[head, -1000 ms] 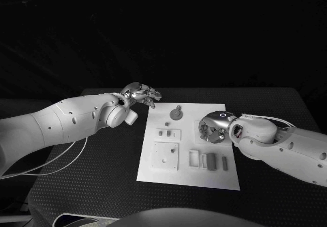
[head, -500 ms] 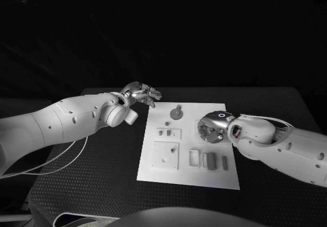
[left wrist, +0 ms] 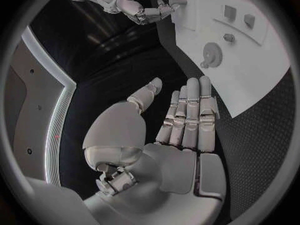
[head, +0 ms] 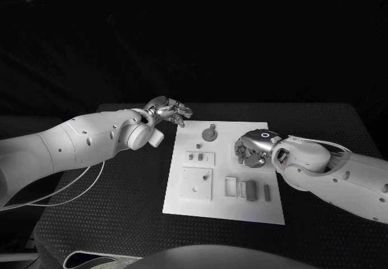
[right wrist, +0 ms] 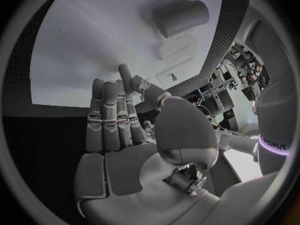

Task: Assemble the parts on the task board

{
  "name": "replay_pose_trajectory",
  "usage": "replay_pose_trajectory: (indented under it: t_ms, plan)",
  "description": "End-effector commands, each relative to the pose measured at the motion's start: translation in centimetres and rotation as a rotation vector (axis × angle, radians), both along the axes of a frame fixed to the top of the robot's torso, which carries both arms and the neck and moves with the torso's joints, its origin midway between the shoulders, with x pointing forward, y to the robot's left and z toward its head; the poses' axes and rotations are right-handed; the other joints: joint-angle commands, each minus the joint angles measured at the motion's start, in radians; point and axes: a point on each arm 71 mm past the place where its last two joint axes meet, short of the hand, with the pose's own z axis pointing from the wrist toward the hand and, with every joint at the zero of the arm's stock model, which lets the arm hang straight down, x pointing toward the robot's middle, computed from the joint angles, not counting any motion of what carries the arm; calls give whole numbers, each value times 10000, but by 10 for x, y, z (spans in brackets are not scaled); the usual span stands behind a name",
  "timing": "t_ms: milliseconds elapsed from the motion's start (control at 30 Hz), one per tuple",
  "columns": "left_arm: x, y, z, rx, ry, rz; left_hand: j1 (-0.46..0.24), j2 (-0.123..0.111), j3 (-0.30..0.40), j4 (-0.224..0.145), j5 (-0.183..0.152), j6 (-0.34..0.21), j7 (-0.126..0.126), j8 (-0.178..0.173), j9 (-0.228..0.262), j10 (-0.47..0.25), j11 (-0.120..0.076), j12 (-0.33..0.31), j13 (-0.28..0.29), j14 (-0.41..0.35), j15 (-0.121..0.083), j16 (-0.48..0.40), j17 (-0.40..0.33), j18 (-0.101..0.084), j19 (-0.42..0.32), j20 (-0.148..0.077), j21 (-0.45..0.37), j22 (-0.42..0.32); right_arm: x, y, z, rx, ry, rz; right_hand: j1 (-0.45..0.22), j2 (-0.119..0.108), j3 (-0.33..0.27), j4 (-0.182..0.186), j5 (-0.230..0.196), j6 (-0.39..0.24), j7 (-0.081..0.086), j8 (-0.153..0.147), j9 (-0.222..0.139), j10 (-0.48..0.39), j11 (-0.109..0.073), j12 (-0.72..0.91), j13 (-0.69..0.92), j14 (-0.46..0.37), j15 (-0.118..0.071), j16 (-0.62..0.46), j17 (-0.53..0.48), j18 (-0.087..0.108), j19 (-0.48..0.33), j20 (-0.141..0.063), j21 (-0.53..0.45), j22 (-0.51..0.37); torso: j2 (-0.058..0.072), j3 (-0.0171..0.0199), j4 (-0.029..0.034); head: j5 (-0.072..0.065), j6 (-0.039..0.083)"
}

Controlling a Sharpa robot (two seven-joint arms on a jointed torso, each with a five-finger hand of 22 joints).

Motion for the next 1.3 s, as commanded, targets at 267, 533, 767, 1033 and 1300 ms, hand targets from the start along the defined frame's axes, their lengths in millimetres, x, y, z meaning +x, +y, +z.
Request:
replay_pose_trajectory:
  t_ms: [267,533,767,1033,1300]
  plan:
    - [0,-3,1,-130,-49,-143,-34,-32,-29,47,-14,-80,-24,19,15,-51,33,43,-15,68,31,-57,18,220,80,-8,-44,-16,-10,19,36,1687,-349,332,59,82,29,-21,28,170,-83,85,190,109,-30,23,35,129,-30,67,18,61,125,-23,69,237,7,-8,-5,103,-33]
    - [0,-3,2,-138,-64,-146,-36,-32,-29,49,-14,-81,-24,21,16,-51,33,44,-16,69,31,-61,24,220,80,-8,-44,-17,-20,55,36,2171,-15,1153,55,75,32,-21,28,183,-89,89,199,125,-39,22,41,141,-40,81,23,61,144,-33,82,235,5,12,-31,245,-75]
    - [0,-7,2,-155,-52,-204,-37,-33,-30,50,-14,-80,-25,23,16,-50,33,45,-18,69,31,-64,28,220,80,-8,-44,-18,-38,89,15,2159,526,1926,54,82,36,-22,30,182,-89,86,200,124,-41,17,42,140,-42,83,23,61,146,-36,84,233,2,0,11,295,-108]
    - [1,-10,1,-175,-41,-265,-39,-34,-31,50,-14,-79,-25,26,17,-48,32,46,-19,69,31,-68,33,220,79,-7,-45,-19,-54,109,-15,1450,988,2507,52,84,39,-25,30,177,-89,82,202,121,-41,11,42,136,-42,83,23,61,143,-38,84,232,9,-4,23,358,-143]
    - [1,-11,1,-182,-36,-286,-40,-33,-31,52,-14,-77,-26,28,18,-47,32,47,-20,69,30,-73,38,220,78,-7,-45,-19,-60,117,-27,1160,1162,2770,50,87,41,-28,29,173,-88,78,205,118,-41,4,42,131,-42,84,23,61,137,-39,83,231,6,5,-14,466,-213]
